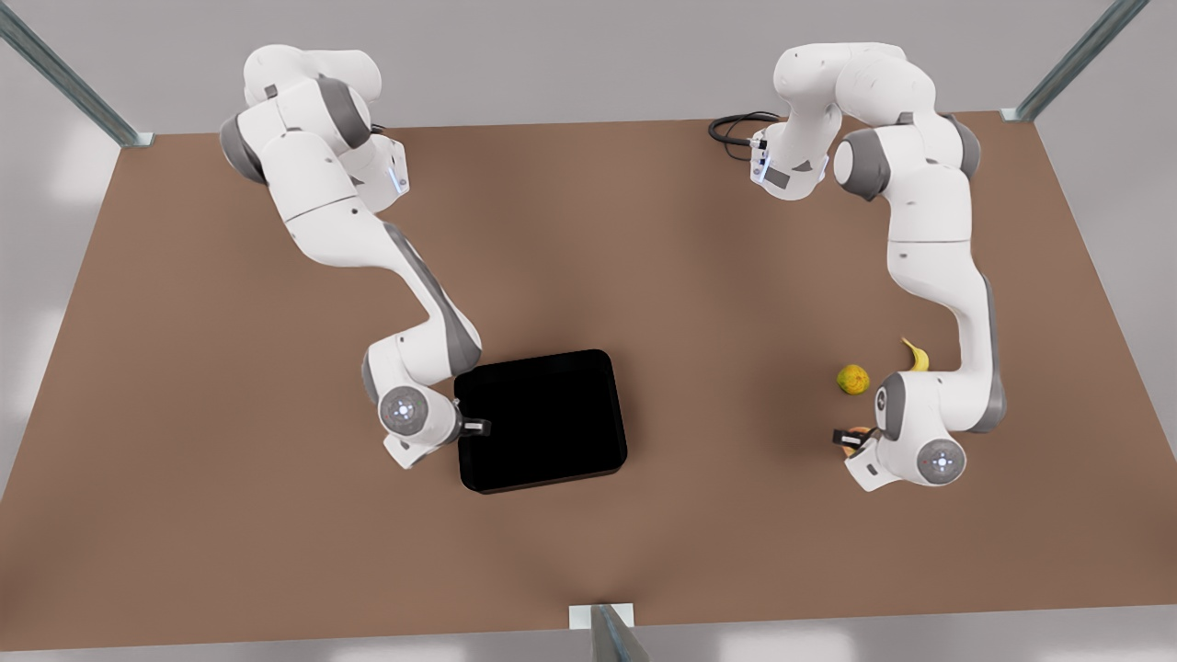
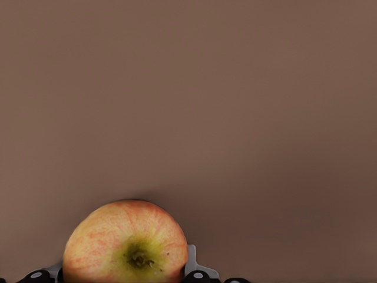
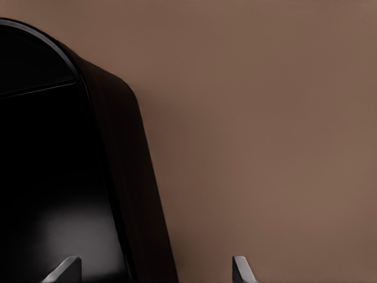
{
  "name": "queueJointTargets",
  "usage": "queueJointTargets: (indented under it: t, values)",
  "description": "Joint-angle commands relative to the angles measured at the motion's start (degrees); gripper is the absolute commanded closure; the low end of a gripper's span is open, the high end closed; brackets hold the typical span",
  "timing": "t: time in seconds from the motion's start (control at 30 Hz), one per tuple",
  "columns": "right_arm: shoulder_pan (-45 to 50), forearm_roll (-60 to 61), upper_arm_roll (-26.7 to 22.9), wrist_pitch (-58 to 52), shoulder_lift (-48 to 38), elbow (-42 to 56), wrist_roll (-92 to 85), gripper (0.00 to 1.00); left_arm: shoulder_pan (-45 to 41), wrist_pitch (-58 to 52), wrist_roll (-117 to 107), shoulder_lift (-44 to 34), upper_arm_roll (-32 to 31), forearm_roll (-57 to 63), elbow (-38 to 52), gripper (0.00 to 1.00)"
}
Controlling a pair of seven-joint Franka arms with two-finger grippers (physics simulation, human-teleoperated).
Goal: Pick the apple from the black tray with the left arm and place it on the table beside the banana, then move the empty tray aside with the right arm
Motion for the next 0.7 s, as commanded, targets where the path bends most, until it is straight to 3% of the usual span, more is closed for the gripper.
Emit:
queueJointTargets:
  t: [0.0,0.17,0.2,0.23,0.27,0.37,0.47,0.57,0.67]
  values:
    - [0.16,-1.94,0.11,1.21,0.80,0.05,-12.29,0.03,-0.01,-0.44,1.94,0.46,0.01,-0.07,0.18,0.00]
    - [0.51,-1.85,0.38,3.41,3.18,0.14,-18.01,0.05,-0.01,-0.52,2.12,0.28,0.10,0.19,0.44,0.00]
    - [0.51,-1.85,0.29,3.41,3.18,0.23,-18.27,0.24,0.16,-0.61,2.21,-0.60,0.10,0.10,0.62,0.00]
    - [0.42,-1.85,0.29,3.41,3.18,0.40,-18.18,0.37,0.08,-2.45,2.12,-1.74,0.10,0.19,0.79,0.00]
    - [0.42,-1.76,0.29,3.32,3.00,0.49,-18.09,0.37,-0.01,-4.82,2.03,-2.88,0.10,0.98,1.85,0.00]
    - [0.42,-1.59,0.29,3.23,3.00,0.58,-17.92,0.63,-1.50,-7.20,0.19,-5.60,0.10,2.65,1.94,0.00]
    - [0.42,-1.59,0.38,3.14,3.00,0.58,-17.92,0.76,-2.65,-11.77,0.10,-11.23,-1.66,0.98,7.47,0.00]
    - [0.42,-1.50,0.38,2.79,2.91,1.37,-17.83,0.77,-2.30,-11.77,-2.71,-15.53,-1.57,-9.12,8.00,0.00]
    - [0.42,-1.41,0.82,2.35,1.77,1.37,-17.83,0.77,-2.56,-11.77,-2.80,-18.44,-1.75,-9.48,8.00,0.00]
